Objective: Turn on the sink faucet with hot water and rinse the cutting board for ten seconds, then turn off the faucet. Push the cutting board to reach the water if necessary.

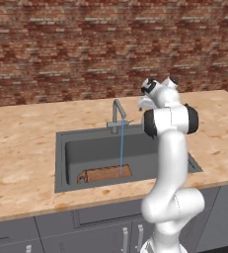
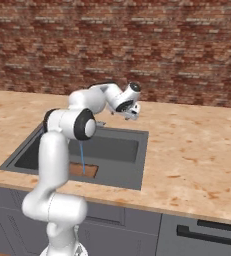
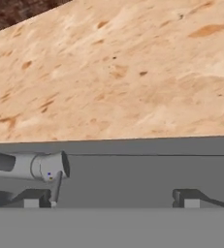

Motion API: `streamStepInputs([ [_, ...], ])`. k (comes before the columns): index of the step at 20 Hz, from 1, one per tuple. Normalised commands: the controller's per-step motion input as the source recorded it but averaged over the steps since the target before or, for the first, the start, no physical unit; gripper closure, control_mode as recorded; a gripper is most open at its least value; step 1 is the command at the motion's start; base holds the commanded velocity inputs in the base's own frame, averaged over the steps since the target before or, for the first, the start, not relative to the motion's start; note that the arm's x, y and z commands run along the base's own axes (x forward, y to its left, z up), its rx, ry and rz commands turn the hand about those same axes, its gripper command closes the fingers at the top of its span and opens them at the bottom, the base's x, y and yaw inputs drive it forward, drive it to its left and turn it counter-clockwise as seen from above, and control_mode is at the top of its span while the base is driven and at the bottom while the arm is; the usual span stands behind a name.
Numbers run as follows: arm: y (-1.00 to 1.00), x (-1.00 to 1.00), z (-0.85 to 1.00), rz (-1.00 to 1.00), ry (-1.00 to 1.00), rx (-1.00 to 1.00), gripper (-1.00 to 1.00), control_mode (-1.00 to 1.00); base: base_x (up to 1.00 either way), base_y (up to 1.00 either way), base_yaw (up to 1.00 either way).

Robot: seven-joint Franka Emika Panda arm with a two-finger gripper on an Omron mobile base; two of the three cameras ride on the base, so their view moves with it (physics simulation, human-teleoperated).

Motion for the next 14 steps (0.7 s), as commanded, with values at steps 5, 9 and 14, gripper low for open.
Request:
streamStepInputs([
  [5, 0.0, 0.31, -0.35, 0.06, 0.0, 0.0, -1.0, -1.0, 0.0, 0.0, 0.0],
  [9, 0.04, 0.26, -0.32, 0.02, 0.0, 0.0, -1.0, -1.0, 0.0, 0.0, 0.0],
  [14, 0.1, 0.18, -0.27, 0.0, 0.0, 0.0, -1.0, -1.0, 0.0, 0.0, 0.0],
])
